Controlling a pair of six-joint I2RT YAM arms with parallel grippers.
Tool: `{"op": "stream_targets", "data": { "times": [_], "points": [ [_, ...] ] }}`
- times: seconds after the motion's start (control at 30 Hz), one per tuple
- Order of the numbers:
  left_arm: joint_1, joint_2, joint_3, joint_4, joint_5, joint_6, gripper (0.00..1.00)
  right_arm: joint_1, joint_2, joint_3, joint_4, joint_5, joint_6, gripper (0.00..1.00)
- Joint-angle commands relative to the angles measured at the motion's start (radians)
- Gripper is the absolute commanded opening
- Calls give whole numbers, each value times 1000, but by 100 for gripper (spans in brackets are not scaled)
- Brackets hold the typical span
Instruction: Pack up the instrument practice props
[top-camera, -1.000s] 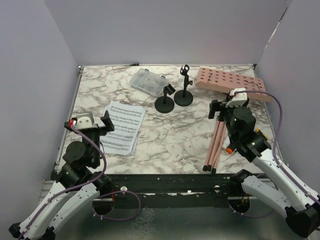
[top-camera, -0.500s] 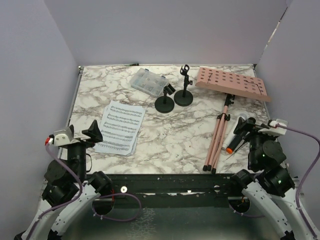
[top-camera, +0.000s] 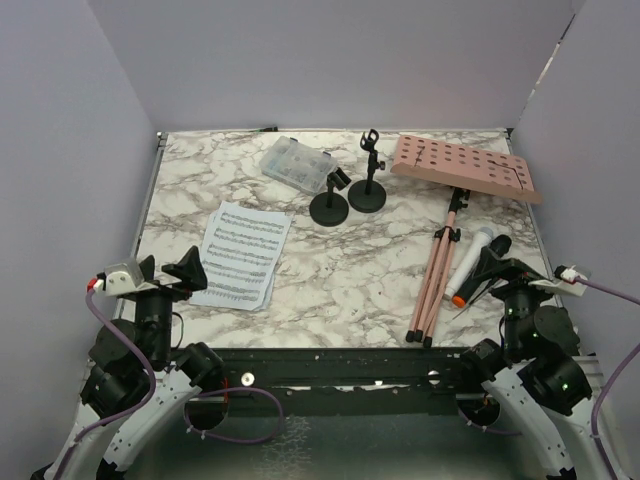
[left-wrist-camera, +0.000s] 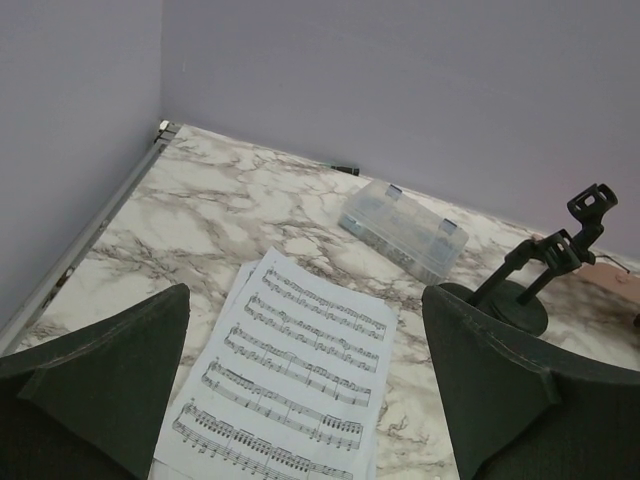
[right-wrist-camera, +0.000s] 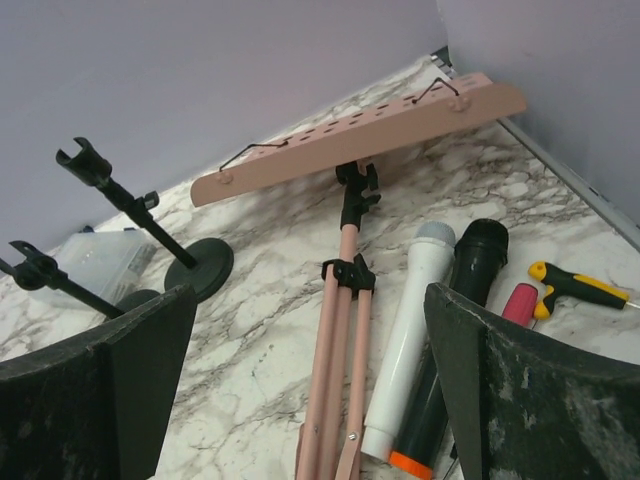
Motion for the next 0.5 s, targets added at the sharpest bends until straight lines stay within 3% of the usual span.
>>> {"op": "stream_targets", "data": {
  "times": [0.0, 0.17, 0.47],
  "points": [
    [3, -6, 1, -35, 51, -13, 99, -3, -53, -15, -91, 75, 148, 100],
    [3, -7, 16, -60, 51, -27, 99, -3, -26, -7, -140, 84, 232, 100],
    [3, -7, 4, -59, 64, -25, 99, -4, -52, -13, -138, 81, 225, 100]
  ]
}}
